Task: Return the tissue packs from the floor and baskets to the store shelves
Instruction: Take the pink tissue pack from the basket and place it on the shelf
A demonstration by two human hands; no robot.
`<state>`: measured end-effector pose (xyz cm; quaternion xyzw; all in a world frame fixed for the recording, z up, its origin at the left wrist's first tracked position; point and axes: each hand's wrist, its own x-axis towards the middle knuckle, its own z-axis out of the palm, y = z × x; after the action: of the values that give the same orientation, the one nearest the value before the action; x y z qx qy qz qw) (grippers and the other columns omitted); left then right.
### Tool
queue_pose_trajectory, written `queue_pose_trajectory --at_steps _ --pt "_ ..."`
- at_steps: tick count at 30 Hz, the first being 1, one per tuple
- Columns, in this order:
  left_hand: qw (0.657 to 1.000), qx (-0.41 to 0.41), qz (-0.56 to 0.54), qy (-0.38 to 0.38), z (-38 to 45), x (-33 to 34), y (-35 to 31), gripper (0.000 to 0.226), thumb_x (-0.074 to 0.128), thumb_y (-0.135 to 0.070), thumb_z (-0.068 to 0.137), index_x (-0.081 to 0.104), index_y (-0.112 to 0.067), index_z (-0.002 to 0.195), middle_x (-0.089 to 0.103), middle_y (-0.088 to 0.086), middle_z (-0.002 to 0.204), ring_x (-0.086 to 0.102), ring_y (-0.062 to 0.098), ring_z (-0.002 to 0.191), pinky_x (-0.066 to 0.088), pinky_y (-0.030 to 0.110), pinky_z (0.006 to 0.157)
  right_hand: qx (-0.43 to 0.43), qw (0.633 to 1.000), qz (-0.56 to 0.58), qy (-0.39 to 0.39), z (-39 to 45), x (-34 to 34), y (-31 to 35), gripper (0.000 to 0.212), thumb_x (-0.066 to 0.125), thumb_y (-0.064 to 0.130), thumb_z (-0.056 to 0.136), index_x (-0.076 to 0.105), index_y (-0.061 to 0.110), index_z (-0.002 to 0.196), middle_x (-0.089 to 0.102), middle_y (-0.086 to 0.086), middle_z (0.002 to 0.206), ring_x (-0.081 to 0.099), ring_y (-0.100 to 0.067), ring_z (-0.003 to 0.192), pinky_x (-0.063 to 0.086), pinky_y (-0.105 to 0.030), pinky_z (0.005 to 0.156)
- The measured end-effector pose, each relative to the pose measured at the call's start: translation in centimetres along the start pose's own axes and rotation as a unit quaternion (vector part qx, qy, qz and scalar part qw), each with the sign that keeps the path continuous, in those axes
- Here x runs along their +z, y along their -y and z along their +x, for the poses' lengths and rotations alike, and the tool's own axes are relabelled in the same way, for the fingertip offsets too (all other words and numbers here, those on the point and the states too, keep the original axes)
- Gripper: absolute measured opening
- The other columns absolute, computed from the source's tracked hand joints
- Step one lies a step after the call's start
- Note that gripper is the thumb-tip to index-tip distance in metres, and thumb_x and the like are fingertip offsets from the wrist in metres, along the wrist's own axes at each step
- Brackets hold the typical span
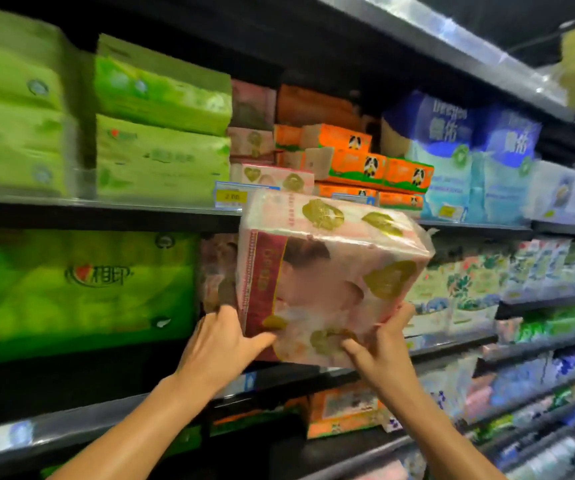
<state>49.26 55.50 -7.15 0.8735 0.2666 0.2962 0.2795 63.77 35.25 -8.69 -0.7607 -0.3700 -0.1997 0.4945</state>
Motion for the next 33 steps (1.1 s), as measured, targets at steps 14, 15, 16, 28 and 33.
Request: queue_pose_trajectory --at_steps 14,15,16,28,33 --pt "0.991 -0.051 0.099 0.08 3.2 2.4 8.2 0.065 0.05 -0.077 0.082 0.052 -0.013 0.093 0.067 0.007 0.1 0.064 0.027 0.095 0.048 0.032 0.076 0.034 0.992 0.069 0.105 5.0 10.2 -4.5 0.088 0.09 0.005 0.065 0.026 0.024 0.122 0.053 0.018 0.109 0.058 0.001 0.094 0.045 -0.014 0.077" --pt "0.993 -0.052 0.072 0.075 3.9 2.7 8.4 0.082 0.05 -0.081 0.079 0.048 -0.008 0.117 0.066 0.007 0.112 0.064 0.026 0.102 0.052 0.034 0.082 0.044 0.991 0.072 0.108 5.4 10.5 -5.0 0.09 0.092 0.009 0.063 0.027 0.026 0.122 0.053 0.02 0.108 0.058 0.001 0.093 0.045 -0.013 0.073" --pt "0.995 -0.049 0.054 0.073 4.8 3.0 8.6 0.097 0.052 -0.083 0.078 0.035 -0.007 0.137 0.064 0.008 0.122 0.063 0.027 0.108 0.053 0.038 0.086 0.055 0.989 0.076 0.114 5.8 10.7 -5.6 0.09 0.094 0.012 0.062 0.027 0.028 0.12 0.056 0.018 0.107 0.059 -0.004 0.092 0.044 -0.014 0.07" --pt "0.984 -0.02 0.118 -0.13 7.0 5.8 6.5 0.08 0.079 -0.055 0.077 0.036 -0.018 0.133 0.062 0.009 0.123 0.061 0.032 0.114 0.056 0.046 0.087 0.034 0.992 -0.057 0.106 8.3 11.7 -7.8 0.123 0.09 0.038 0.067 0.006 0.018 0.155 0.024 -0.016 0.151 0.057 -0.043 0.11 0.054 -0.052 0.081" --pt "0.849 0.236 0.452 -0.141 6.8 6.1 5.2 0.129 0.092 -0.055 0.051 0.024 -0.027 0.158 0.05 0.018 0.142 0.048 0.041 0.128 0.049 0.052 0.097 -0.099 0.975 -0.158 0.121 8.4 12.7 -8.2 0.13 0.09 0.027 0.07 -0.012 0.043 0.149 0.032 -0.019 0.135 0.04 -0.024 0.054 0.037 -0.033 0.052"
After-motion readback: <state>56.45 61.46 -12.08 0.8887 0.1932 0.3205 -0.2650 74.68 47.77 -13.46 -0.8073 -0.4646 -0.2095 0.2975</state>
